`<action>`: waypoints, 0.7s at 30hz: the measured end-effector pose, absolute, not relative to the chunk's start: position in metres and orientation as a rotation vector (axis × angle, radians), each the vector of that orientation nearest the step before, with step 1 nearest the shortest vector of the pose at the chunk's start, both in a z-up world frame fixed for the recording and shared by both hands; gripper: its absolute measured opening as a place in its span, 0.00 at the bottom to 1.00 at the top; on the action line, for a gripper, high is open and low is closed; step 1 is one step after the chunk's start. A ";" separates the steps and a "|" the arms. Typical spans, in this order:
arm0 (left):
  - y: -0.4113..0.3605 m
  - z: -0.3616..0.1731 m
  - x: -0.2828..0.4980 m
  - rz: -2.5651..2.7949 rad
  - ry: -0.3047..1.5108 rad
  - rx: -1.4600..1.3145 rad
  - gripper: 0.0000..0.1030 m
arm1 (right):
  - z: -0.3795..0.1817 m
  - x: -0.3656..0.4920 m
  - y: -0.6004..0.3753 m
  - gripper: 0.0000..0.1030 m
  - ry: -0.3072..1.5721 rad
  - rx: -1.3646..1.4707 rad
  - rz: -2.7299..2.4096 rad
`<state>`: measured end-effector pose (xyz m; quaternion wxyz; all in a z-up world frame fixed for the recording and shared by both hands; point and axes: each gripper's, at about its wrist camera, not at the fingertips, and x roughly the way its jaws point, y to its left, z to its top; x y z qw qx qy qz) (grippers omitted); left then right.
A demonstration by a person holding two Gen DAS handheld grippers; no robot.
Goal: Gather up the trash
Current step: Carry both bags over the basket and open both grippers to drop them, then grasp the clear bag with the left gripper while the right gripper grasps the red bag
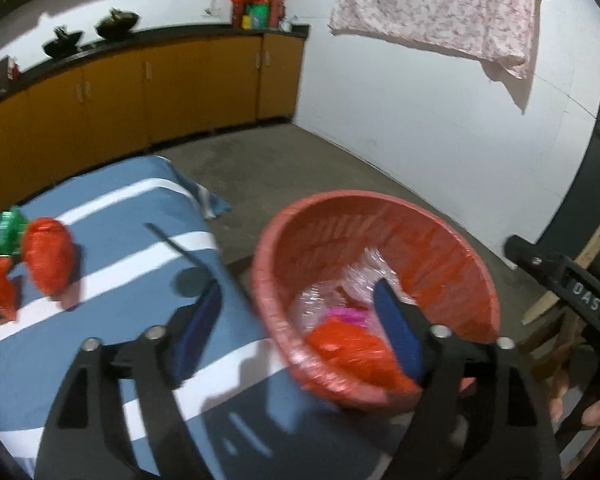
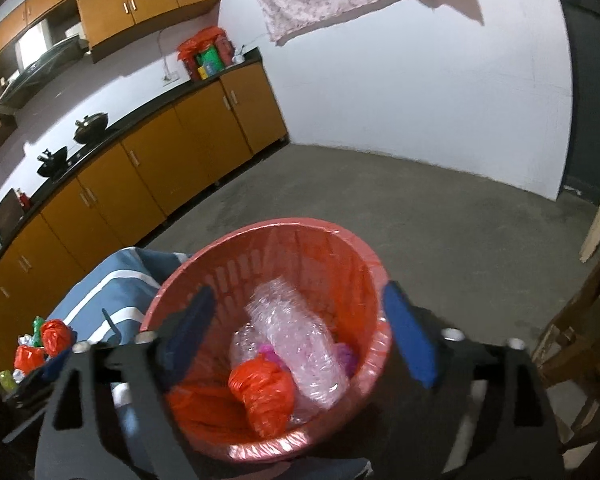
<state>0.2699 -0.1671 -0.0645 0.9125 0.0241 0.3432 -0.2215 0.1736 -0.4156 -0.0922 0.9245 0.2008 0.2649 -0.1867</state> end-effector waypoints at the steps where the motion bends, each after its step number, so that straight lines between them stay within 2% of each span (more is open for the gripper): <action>1: -0.160 -0.063 0.265 -0.437 0.693 0.056 0.82 | -0.094 0.171 -0.414 0.87 0.554 0.411 -0.379; 11: -0.083 -0.055 0.226 -0.269 0.649 0.099 0.86 | -0.095 0.167 -0.385 0.88 0.609 0.387 -0.330; 21: 0.033 -0.048 0.193 0.017 0.595 0.091 0.86 | -0.082 0.179 -0.322 0.88 0.612 0.262 -0.211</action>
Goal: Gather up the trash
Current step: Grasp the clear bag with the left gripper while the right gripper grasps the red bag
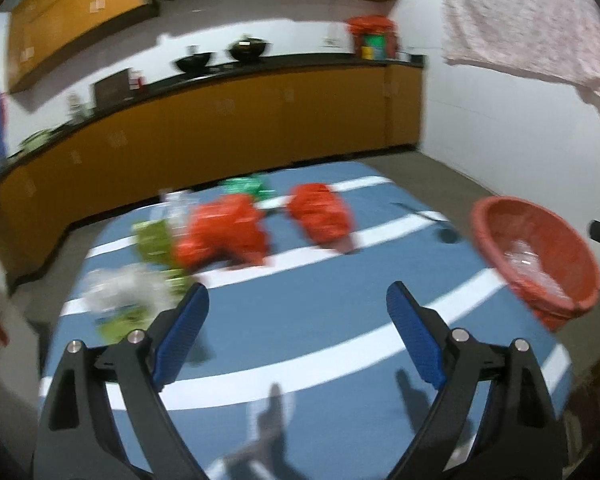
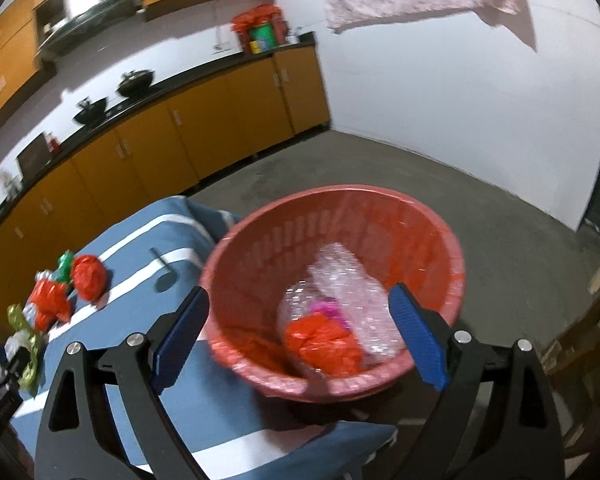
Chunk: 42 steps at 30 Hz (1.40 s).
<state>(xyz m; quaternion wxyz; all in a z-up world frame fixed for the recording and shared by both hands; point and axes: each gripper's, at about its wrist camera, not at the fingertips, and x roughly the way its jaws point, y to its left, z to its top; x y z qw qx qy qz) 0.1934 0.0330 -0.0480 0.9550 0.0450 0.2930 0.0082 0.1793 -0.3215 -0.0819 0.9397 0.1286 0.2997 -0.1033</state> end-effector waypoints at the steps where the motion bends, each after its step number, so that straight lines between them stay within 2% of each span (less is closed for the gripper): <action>1: 0.047 -0.047 0.192 0.056 0.589 0.077 0.86 | -0.082 0.182 -0.314 0.88 0.615 0.254 -0.192; 6: 0.103 -0.044 0.197 0.194 0.597 -0.014 0.85 | -0.083 0.188 -0.283 0.88 0.633 0.226 -0.132; 10: 0.146 -0.041 0.210 0.251 0.618 -0.147 0.75 | -0.084 0.192 -0.259 0.88 0.645 0.178 -0.093; 13: 0.172 -0.044 0.228 0.278 0.649 -0.194 0.74 | -0.085 0.197 -0.244 0.88 0.654 0.153 -0.068; 21: 0.177 -0.058 0.258 0.210 0.734 -0.202 0.73 | -0.091 0.207 -0.220 0.88 0.676 0.117 -0.031; 23: 0.173 -0.065 0.263 0.213 0.760 -0.172 0.68 | -0.092 0.208 -0.215 0.88 0.681 0.107 -0.022; 25: 0.171 -0.072 0.269 0.217 0.797 -0.156 0.55 | -0.092 0.209 -0.210 0.88 0.684 0.097 -0.015; 29: 0.179 -0.083 0.270 0.213 0.822 -0.181 0.38 | -0.093 0.211 -0.203 0.88 0.687 0.087 -0.003; 33: 0.191 -0.081 0.265 0.189 0.803 -0.217 0.10 | -0.094 0.214 -0.194 0.87 0.689 0.078 0.013; 40: 0.199 -0.075 0.254 0.186 0.771 -0.186 0.07 | -0.096 0.227 -0.167 0.85 0.692 0.064 0.069; 42: 0.204 -0.073 0.251 0.188 0.764 -0.194 0.07 | -0.097 0.235 -0.159 0.81 0.691 0.070 0.085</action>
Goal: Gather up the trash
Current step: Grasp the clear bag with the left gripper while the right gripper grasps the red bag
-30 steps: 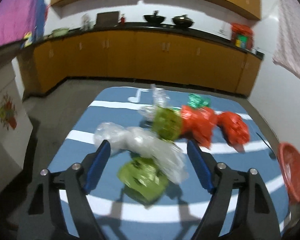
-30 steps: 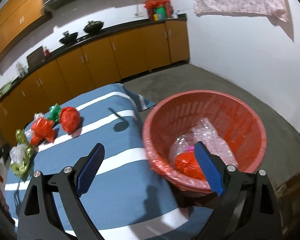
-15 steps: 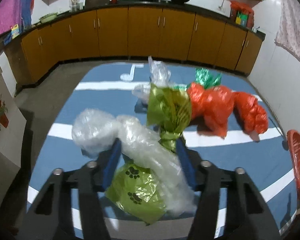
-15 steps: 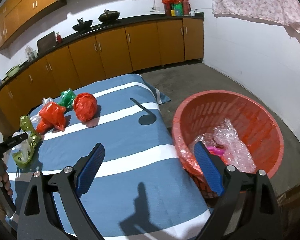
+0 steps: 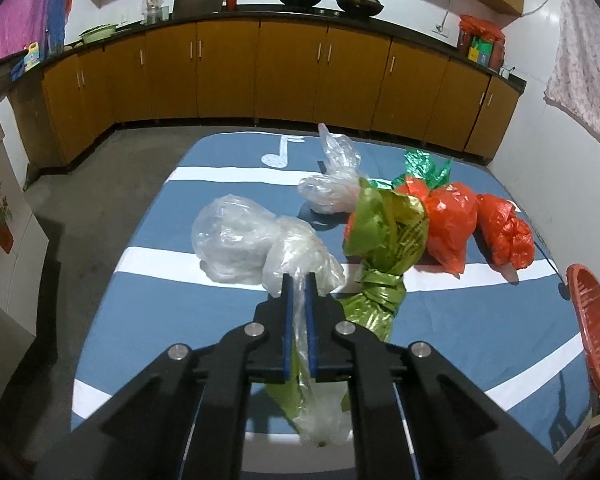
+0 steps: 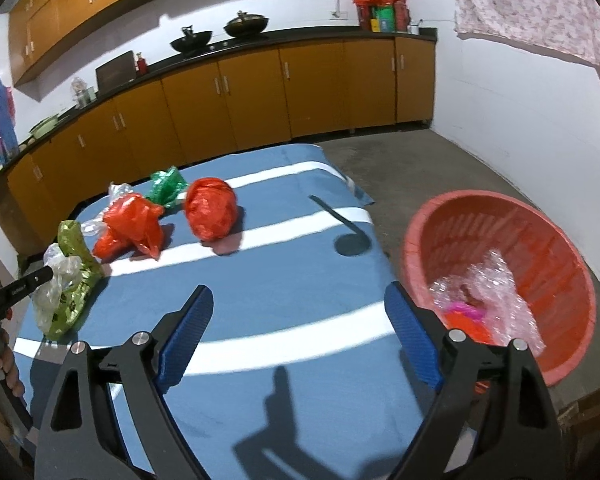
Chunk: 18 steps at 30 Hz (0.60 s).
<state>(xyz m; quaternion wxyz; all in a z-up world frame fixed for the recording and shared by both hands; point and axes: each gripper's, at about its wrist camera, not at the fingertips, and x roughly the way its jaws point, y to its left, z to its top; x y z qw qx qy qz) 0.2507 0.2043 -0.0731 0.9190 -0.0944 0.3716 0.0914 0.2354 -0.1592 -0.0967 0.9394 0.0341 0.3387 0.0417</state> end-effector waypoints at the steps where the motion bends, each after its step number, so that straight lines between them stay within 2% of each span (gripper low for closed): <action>1: 0.206 -0.072 0.249 0.188 0.760 -0.196 0.07 | -0.098 0.241 -0.155 0.80 0.693 0.076 0.095; 3: 0.208 -0.068 0.245 0.188 0.747 -0.202 0.07 | -0.101 0.257 -0.145 0.73 0.709 0.097 0.119; 5: 0.212 -0.064 0.243 0.188 0.733 -0.206 0.07 | -0.105 0.276 -0.135 0.72 0.732 0.128 0.145; 16: 0.231 -0.044 0.236 0.206 0.671 -0.215 0.06 | -0.126 0.360 -0.073 0.71 0.777 0.073 0.165; 18: 0.233 -0.040 0.235 0.209 0.661 -0.218 0.06 | -0.132 0.369 -0.069 0.63 0.805 0.062 0.163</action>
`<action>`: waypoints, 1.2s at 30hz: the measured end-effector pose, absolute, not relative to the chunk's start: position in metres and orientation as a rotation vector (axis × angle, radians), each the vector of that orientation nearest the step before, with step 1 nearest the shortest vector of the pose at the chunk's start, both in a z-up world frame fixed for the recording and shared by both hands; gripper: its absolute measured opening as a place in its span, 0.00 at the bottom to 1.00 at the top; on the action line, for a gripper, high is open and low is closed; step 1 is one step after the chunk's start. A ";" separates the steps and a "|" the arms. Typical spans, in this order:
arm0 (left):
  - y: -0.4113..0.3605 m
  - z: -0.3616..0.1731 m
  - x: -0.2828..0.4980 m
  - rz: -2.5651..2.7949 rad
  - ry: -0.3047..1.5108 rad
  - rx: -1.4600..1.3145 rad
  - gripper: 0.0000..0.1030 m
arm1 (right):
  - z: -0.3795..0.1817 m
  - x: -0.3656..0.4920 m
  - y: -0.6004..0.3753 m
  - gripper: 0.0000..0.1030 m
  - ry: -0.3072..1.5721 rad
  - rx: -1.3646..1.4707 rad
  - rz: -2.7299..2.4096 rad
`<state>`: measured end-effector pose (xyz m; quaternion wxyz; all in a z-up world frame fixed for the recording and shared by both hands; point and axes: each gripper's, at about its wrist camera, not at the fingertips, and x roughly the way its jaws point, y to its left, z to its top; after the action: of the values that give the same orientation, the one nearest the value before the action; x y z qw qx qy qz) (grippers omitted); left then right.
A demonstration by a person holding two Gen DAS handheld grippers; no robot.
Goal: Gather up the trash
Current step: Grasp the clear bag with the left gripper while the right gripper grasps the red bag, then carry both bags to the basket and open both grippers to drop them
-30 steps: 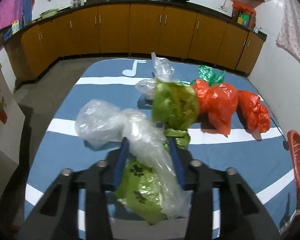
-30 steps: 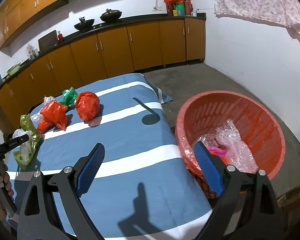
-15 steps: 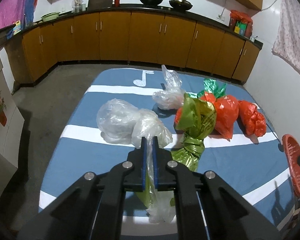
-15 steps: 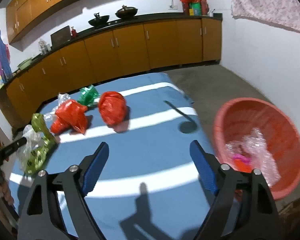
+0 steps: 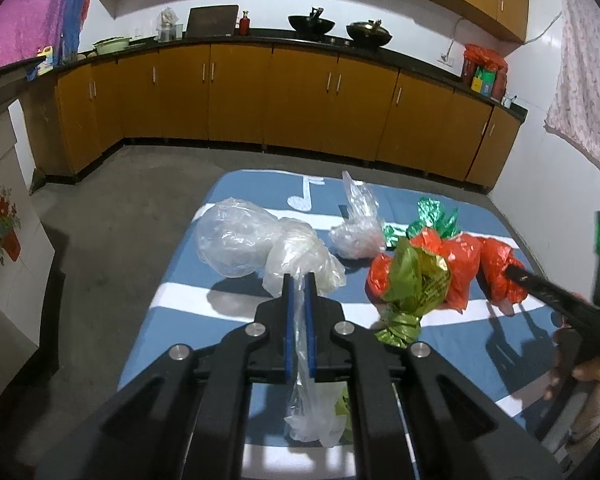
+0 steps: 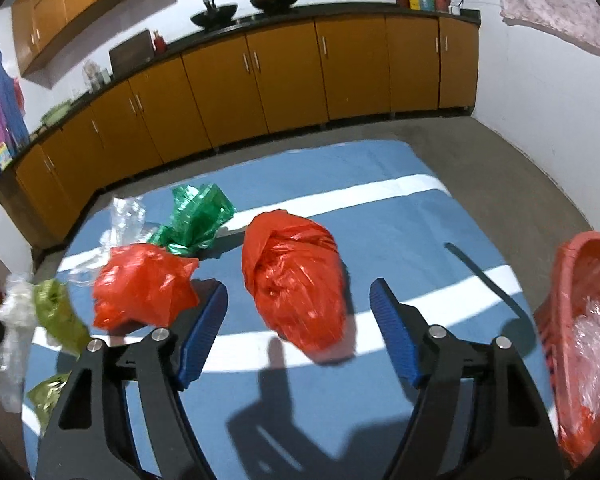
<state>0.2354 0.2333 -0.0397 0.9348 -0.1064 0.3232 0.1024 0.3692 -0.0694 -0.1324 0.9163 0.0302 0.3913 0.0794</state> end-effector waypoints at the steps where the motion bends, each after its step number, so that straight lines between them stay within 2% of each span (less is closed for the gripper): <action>1: 0.233 -0.038 0.235 0.211 0.655 -0.218 0.06 | -0.137 0.372 -0.068 0.60 0.821 0.055 0.165; 2: 0.233 -0.035 0.235 0.212 0.650 -0.219 0.06 | -0.141 0.374 -0.069 0.51 0.836 0.047 0.165; 3: 0.233 -0.033 0.234 0.210 0.645 -0.220 0.06 | -0.142 0.374 -0.069 0.47 0.844 0.045 0.168; 6: 0.231 -0.027 0.232 0.198 0.631 -0.216 0.06 | -0.142 0.365 -0.073 0.38 0.831 0.033 0.178; 9: 0.221 -0.022 0.231 0.171 0.624 -0.217 0.06 | -0.138 0.352 -0.078 0.34 0.816 0.018 0.189; 36: 0.043 -0.004 0.220 -0.212 0.627 -0.109 0.06 | -0.067 0.190 -0.223 0.34 0.663 0.166 -0.003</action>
<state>0.2197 0.0426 -0.0043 0.9444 -0.0534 0.3075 -0.1038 0.1898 -0.2229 -0.0666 0.9422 0.0813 0.3250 -0.0013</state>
